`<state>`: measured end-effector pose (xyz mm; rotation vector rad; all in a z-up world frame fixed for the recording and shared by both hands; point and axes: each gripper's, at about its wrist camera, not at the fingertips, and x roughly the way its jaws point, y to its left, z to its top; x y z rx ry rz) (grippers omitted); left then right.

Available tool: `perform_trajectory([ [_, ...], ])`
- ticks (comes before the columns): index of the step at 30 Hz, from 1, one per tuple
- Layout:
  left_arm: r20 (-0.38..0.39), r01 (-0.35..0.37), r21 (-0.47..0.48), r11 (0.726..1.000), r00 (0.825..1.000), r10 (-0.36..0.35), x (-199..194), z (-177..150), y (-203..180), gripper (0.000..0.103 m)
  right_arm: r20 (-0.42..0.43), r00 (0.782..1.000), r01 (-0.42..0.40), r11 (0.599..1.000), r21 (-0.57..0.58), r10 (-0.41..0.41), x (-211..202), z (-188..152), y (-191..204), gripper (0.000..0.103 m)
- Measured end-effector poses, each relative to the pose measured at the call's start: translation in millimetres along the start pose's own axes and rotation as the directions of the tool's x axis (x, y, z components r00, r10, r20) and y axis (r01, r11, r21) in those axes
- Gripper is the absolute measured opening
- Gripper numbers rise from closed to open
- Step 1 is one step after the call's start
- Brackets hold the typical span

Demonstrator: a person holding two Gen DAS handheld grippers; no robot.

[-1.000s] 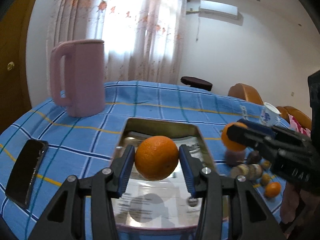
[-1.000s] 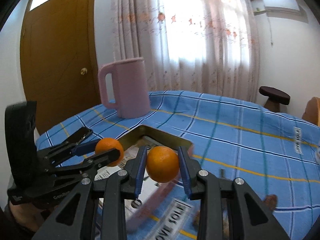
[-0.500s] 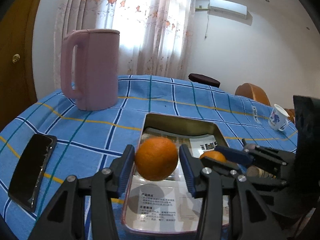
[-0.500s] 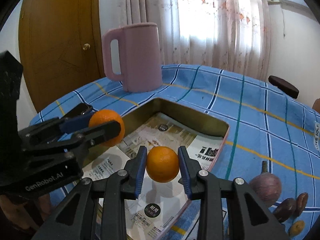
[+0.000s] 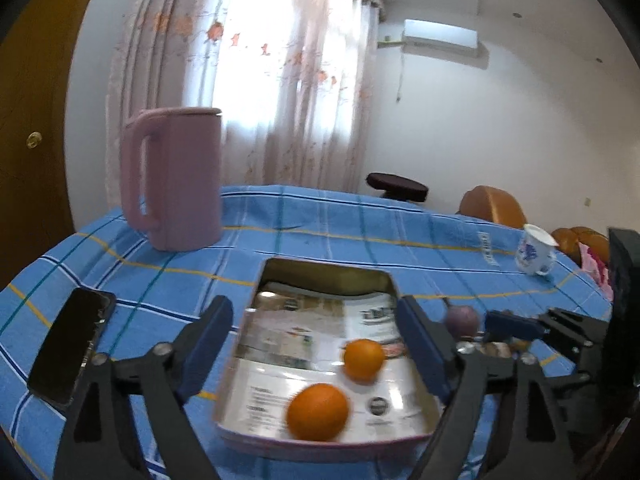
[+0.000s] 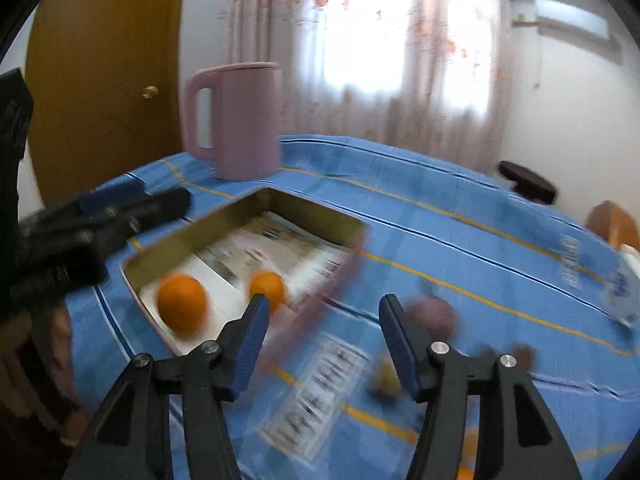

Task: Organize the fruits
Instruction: 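Grasp a third orange with the right tool while the left grasps a cake-roll slice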

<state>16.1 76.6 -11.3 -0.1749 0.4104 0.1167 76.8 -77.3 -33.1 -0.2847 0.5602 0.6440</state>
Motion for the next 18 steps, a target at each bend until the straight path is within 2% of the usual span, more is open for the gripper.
perform_trajectory([
  [7, -0.044, 0.111, 0.070, 0.991, 0.993, -0.108, 1.5, -10.7, -51.9, 0.088, -0.080, 0.990, 0.125, 0.984, 0.131, -0.115, -39.9, -59.9, -56.3, 0.059],
  [11, -0.081, 0.144, 0.115, 0.983, 0.988, -0.135, 6.5, -19.0, -76.7, 0.088, -0.128, 0.985, 0.132, 0.979, 0.153, -0.113, -38.7, -78.9, -65.0, 0.059],
  [16, -0.118, 0.158, 0.142, 0.977, 0.983, -0.141, 17.4, -25.7, -95.0, 0.088, -0.160, 0.983, 0.121, 0.980, 0.158, -0.096, -29.9, -83.8, -69.0, 0.059],
  [18, -0.133, 0.169, 0.150, 0.974, 0.980, -0.150, 21.0, -28.5, -100.8, 0.088, -0.152, 0.985, 0.106, 0.981, 0.162, -0.081, -27.6, -82.9, -68.2, 0.047],
])
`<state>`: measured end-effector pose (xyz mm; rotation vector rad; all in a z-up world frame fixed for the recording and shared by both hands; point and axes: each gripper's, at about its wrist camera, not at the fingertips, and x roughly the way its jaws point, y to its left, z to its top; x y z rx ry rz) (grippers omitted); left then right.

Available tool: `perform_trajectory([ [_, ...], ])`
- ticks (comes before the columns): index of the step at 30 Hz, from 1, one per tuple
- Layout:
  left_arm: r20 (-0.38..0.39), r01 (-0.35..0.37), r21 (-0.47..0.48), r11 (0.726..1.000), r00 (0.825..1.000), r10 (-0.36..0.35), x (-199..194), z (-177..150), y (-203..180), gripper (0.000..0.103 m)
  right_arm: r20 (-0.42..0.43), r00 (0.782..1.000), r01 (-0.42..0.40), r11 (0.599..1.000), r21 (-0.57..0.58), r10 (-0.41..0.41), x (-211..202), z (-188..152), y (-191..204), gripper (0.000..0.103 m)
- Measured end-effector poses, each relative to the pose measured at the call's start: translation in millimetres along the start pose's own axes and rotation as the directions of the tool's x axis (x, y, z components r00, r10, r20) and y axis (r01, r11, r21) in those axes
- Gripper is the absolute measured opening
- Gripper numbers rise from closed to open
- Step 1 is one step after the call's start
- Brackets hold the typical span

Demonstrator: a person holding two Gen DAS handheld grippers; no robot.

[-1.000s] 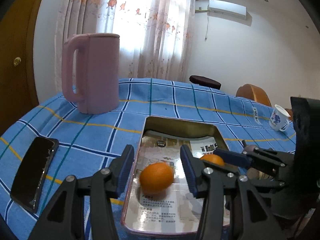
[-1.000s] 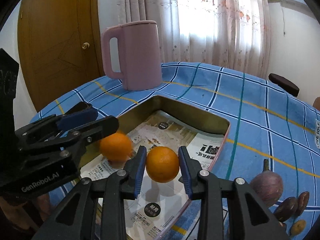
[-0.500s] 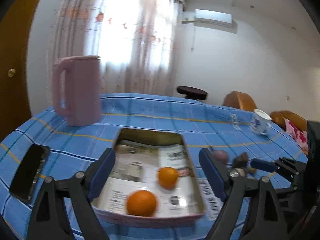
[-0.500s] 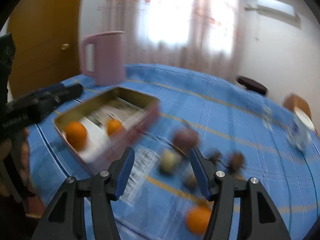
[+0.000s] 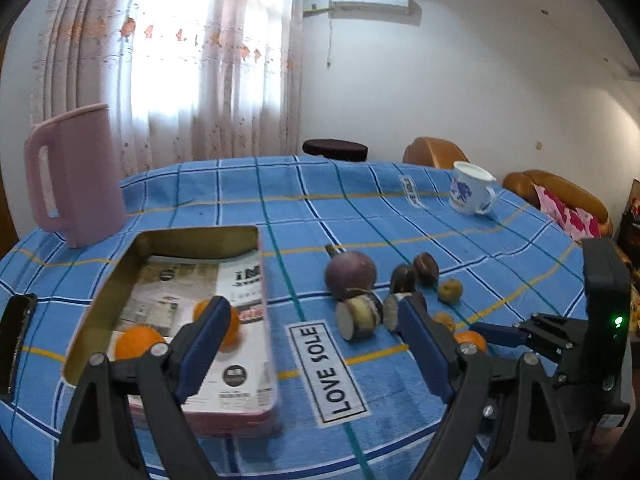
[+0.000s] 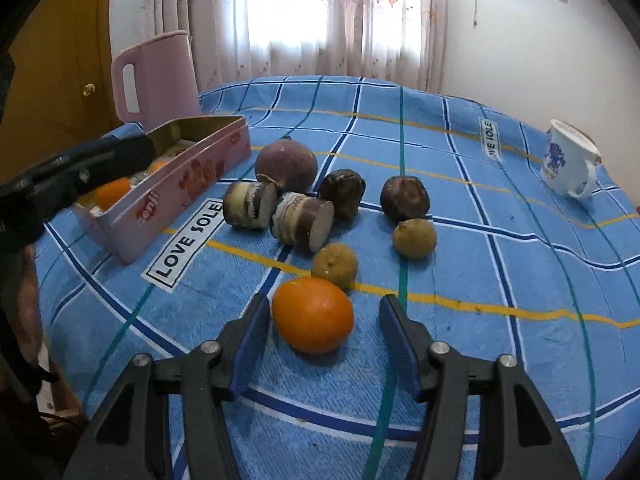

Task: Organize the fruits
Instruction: 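Grasp a third orange with the right tool while the left grasps a cake-roll slice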

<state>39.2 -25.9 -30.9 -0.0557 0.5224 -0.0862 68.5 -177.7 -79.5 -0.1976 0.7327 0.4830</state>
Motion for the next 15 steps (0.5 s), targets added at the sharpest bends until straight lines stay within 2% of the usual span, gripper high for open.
perform_trajectory([
  [2, -0.015, 0.009, 0.010, 1.000, 1.000, -0.008, 3.7, -1.9, -4.7, 0.088, 0.008, 1.000, -0.022, 1.000, -0.009, 0.022, -0.6, -1.7, 1.8, 0.040],
  [7, -0.053, 0.038, 0.042, 0.998, 0.998, -0.036, 13.7, -2.1, -19.7, 0.084, 0.065, 0.998, -0.024, 1.000, 0.016, 0.023, -12.7, -5.2, -5.0, 0.040],
  [11, -0.090, 0.051, 0.056, 0.997, 0.995, -0.046, 25.8, 2.3, -29.1, 0.067, 0.140, 0.990, 0.019, 0.998, 0.054, -0.027, -27.1, 4.3, -19.0, 0.040],
  [15, -0.131, 0.033, 0.075, 0.997, 0.991, -0.023, 41.4, 6.0, -36.8, 0.057, 0.177, 0.983, 0.040, 0.995, 0.088, -0.055, -28.7, 16.2, -33.6, 0.040],
])
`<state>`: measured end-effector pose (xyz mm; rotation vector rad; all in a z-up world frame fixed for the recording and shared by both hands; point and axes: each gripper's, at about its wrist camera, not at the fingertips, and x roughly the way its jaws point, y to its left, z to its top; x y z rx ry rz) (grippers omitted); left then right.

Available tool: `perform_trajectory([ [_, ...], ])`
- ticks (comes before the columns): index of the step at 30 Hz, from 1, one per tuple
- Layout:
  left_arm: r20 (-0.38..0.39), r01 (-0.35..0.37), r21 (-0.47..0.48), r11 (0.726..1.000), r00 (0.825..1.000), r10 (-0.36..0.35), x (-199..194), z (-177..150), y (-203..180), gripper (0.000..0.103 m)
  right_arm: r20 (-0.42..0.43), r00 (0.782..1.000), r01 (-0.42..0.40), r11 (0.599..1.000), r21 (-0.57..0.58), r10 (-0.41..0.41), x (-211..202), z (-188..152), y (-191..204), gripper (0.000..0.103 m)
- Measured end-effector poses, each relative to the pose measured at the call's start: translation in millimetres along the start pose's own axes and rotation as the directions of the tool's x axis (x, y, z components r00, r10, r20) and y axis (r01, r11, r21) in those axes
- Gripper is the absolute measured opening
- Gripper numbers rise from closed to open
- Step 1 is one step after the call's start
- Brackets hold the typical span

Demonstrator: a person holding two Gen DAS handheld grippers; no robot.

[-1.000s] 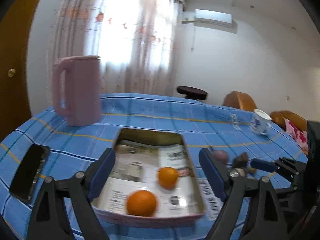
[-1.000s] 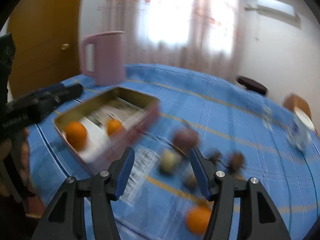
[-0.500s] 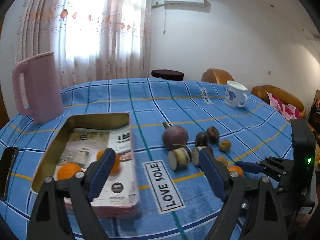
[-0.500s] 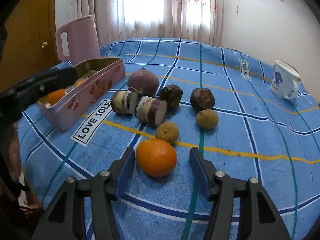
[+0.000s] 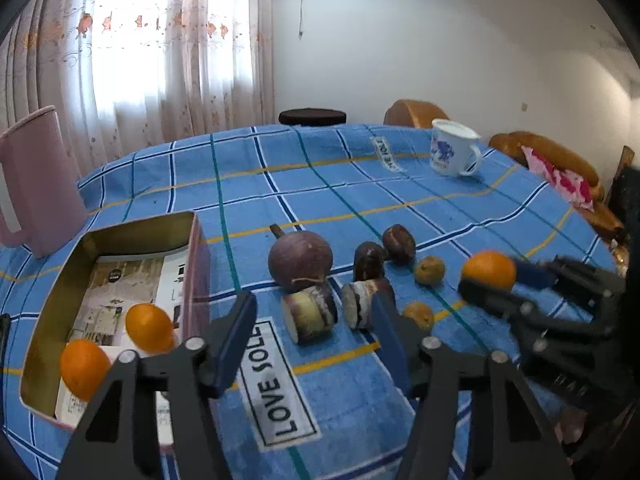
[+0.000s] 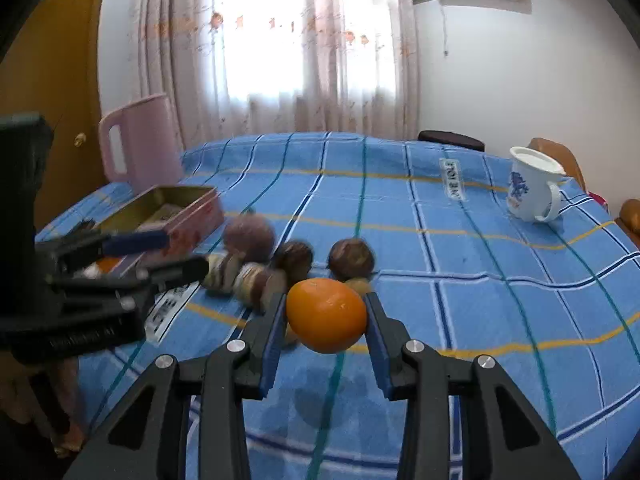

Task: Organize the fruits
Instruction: 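Grasp a third orange with the right tool while the left grasps a cake-roll slice, then lower the orange and cake-roll slice into the tin and open both tools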

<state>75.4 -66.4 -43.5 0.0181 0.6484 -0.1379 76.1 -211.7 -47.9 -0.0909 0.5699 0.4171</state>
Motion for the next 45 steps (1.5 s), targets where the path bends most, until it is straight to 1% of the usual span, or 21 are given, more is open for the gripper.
perform_trajectory([
  [4, -0.055, 0.000, -0.005, 1.000, 0.998, 0.000, 18.3, 2.2, -1.3, 0.049, 0.020, 1.000, 0.001, 1.000, 0.016, -0.001, 6.1, 10.3, -4.1, 0.040],
  [5, -0.079, 0.005, -0.013, 1.000, 0.997, -0.006, 23.5, 2.5, -0.6, 0.047, 0.022, 1.000, -0.001, 1.000, 0.018, 0.001, 7.5, 10.4, -3.9, 0.040],
  [6, -0.095, 0.028, -0.045, 0.999, 0.995, -0.033, 27.4, 3.2, 3.1, 0.045, 0.023, 1.000, -0.003, 1.000, 0.018, 0.003, 8.2, 10.1, -4.1, 0.040],
  [11, -0.102, 0.031, -0.077, 0.997, 0.994, -0.039, 32.2, 6.9, 9.0, 0.045, 0.020, 1.000, -0.019, 1.000, 0.016, 0.018, 12.7, 7.6, -2.5, 0.040],
  [13, -0.102, 0.040, -0.100, 0.994, 0.994, -0.050, 31.5, 6.2, 11.8, 0.041, 0.024, 0.999, -0.023, 1.000, 0.018, 0.023, 12.1, 7.4, -4.3, 0.040],
  [14, -0.102, 0.037, -0.099, 0.994, 0.994, -0.047, 31.6, 6.0, 12.8, 0.038, 0.022, 0.999, -0.029, 0.999, 0.020, 0.029, 12.0, 6.6, -5.7, 0.040],
  [20, -0.121, 0.023, -0.076, 0.997, 0.992, -0.032, 32.8, 3.8, 8.9, 0.037, 0.025, 0.999, -0.027, 1.000, 0.006, 0.027, 11.2, 6.0, -3.3, 0.040],
  [22, -0.152, 0.034, -0.074, 0.997, 0.987, -0.045, 40.2, 5.2, 8.6, 0.035, 0.021, 0.999, -0.027, 1.000, 0.007, 0.027, 11.9, 6.1, -3.8, 0.040],
  [24, -0.155, 0.046, -0.084, 0.995, 0.986, -0.058, 42.3, 6.1, 10.5, 0.035, 0.013, 0.999, -0.035, 0.999, 0.011, 0.035, 13.8, 6.6, -4.1, 0.040],
  [27, -0.140, 0.055, -0.088, 0.995, 0.988, -0.067, 38.0, 5.1, 11.9, 0.035, 0.021, 0.999, -0.041, 0.999, 0.018, 0.041, 12.8, 6.5, -6.0, 0.040],
  [30, -0.100, 0.072, -0.089, 0.993, 0.992, -0.081, 28.6, 2.7, 12.7, 0.035, 0.043, 0.998, -0.047, 0.999, 0.023, 0.046, 9.0, 5.6, -7.7, 0.040],
  [32, -0.076, 0.097, -0.091, 0.991, 0.992, -0.104, 23.6, 0.2, 12.1, 0.035, 0.058, 0.997, -0.053, 0.998, 0.030, 0.051, 6.2, 4.8, -8.8, 0.040],
  [36, -0.046, 0.103, -0.093, 0.990, 0.993, -0.108, 18.5, -5.1, 9.6, 0.035, 0.077, 0.996, -0.057, 0.998, 0.028, 0.055, 2.9, 4.7, -8.4, 0.040],
  [39, -0.018, 0.093, -0.086, 0.992, 0.995, -0.095, 13.4, -4.2, 7.9, 0.035, 0.095, 0.994, -0.059, 0.998, 0.024, 0.056, -0.3, 4.6, -7.9, 0.040],
  [45, 0.062, 0.053, -0.059, 0.997, 0.997, -0.050, -4.4, 0.3, 4.8, 0.035, 0.132, 0.989, -0.075, 0.997, 0.027, 0.071, -6.7, 3.4, -9.6, 0.040],
])
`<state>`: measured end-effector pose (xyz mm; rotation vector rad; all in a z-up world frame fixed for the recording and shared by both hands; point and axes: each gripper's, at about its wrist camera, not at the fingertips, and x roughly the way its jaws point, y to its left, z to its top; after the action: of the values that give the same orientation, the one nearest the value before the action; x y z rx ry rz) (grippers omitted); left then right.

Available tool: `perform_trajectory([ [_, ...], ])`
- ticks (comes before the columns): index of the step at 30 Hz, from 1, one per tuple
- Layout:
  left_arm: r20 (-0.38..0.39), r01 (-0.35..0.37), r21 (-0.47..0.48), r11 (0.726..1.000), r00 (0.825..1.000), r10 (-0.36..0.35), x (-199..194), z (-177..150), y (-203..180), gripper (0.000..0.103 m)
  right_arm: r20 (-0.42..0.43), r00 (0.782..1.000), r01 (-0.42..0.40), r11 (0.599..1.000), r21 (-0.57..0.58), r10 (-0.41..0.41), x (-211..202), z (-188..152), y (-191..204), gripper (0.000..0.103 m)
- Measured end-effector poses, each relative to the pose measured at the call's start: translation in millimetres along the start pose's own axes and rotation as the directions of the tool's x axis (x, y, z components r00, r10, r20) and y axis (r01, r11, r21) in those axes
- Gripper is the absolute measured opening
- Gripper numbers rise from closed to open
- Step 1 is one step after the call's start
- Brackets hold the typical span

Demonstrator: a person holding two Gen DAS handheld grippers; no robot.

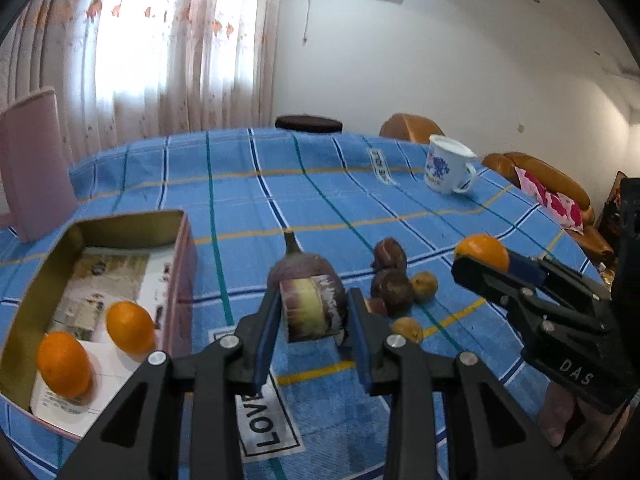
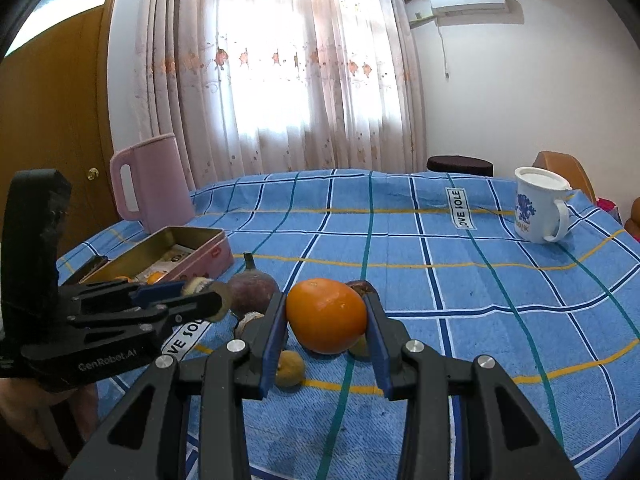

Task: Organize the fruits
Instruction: 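Lower the orange and cake-roll slice into the tin and open both tools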

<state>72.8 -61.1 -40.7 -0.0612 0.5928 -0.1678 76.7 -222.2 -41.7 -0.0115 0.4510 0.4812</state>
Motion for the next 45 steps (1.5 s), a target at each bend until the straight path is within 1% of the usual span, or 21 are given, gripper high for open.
perform_trajectory([
  [6, 0.060, -0.043, 0.028, 0.999, 0.997, 0.042, -9.7, 2.6, -3.3, 0.035, 0.027, 1.000, -0.005, 1.000, -0.007, 0.006, -3.9, -0.1, 1.2, 0.040],
  [17, 0.118, -0.064, 0.024, 0.998, 0.991, 0.061, -19.0, 2.4, -1.9, 0.035, 0.070, 0.998, -0.003, 1.000, -0.015, 0.004, -12.0, -1.3, 3.1, 0.040],
  [20, 0.140, -0.067, 0.021, 0.997, 0.988, 0.064, -24.0, 2.5, -1.0, 0.035, 0.084, 0.996, 0.008, 1.000, -0.024, -0.006, -14.5, -1.2, 4.8, 0.040],
  [24, 0.162, -0.087, 0.029, 0.996, 0.984, 0.081, -29.6, 4.6, -0.2, 0.035, 0.080, 0.997, -0.003, 0.999, -0.046, 0.007, -12.9, 3.1, 13.7, 0.040],
  [27, 0.177, -0.106, 0.019, 0.994, 0.979, 0.101, -35.1, 6.4, 5.5, 0.035, 0.081, 0.996, -0.020, 0.998, -0.066, 0.025, -11.9, 10.7, 21.6, 0.040],
  [32, 0.200, -0.127, -0.006, 0.992, 0.972, 0.126, -43.3, 8.1, 17.3, 0.035, 0.104, 0.994, -0.021, 0.994, -0.107, 0.032, -8.9, 23.3, 35.6, 0.040],
  [37, 0.225, -0.150, -0.025, 0.988, 0.962, 0.152, -51.1, 9.7, 28.8, 0.035, 0.107, 0.993, -0.032, 0.991, -0.129, 0.046, -1.4, 31.3, 47.0, 0.040],
  [45, 0.208, -0.193, -0.058, 0.979, 0.957, 0.201, -51.9, 12.2, 54.6, 0.035, 0.095, 0.991, -0.078, 0.981, -0.180, 0.096, 13.4, 48.1, 73.4, 0.040],
])
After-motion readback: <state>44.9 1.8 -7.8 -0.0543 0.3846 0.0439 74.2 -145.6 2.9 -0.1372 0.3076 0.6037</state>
